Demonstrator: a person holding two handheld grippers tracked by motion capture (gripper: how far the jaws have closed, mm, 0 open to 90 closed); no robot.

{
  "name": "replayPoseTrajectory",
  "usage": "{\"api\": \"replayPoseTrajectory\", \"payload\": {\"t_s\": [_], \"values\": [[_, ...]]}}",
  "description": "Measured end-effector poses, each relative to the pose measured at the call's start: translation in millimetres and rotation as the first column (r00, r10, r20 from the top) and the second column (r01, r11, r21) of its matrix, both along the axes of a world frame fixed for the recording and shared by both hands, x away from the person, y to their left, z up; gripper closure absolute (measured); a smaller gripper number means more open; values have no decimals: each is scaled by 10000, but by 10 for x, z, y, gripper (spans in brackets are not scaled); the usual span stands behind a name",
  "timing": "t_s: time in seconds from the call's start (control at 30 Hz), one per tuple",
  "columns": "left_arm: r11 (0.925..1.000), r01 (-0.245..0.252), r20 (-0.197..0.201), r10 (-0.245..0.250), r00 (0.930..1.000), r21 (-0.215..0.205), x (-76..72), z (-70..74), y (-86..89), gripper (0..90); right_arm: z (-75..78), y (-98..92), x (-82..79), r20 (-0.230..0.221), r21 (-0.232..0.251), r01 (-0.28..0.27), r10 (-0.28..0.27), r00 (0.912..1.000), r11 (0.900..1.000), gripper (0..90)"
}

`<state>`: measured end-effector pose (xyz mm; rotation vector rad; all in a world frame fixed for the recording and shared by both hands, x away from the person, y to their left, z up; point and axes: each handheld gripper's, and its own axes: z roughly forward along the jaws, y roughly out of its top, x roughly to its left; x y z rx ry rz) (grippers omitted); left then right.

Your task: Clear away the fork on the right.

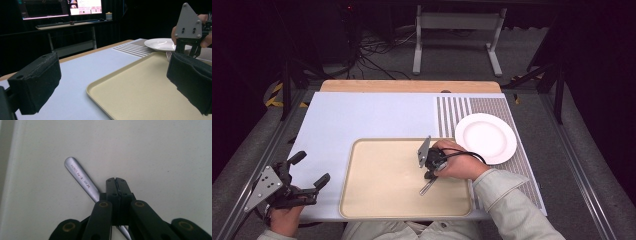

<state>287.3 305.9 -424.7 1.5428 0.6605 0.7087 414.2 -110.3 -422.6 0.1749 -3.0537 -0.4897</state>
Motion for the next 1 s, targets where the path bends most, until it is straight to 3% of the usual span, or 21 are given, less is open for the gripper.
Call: {"api": "replayPoseTrajectory", "payload": {"t_s": [0.4, 0.7, 1.0], "values": [[10000, 23, -13, -23, 10000, 71, 3, -1, -6, 1, 5, -225, -139, -266, -74, 0, -2, 9996, 10000, 900], [10000, 41, -36, -41, 10000, 88, 9, -4, -17, 1, 3, -447, -182, -393, 81, 384, -380, 9985, 9992, 900], [9999, 75, -46, -75, 10000, 73, 22, -6, -27, 1, 4, -523, -193, -481, 131, 572, -565, 9972, 9983, 900]]}}
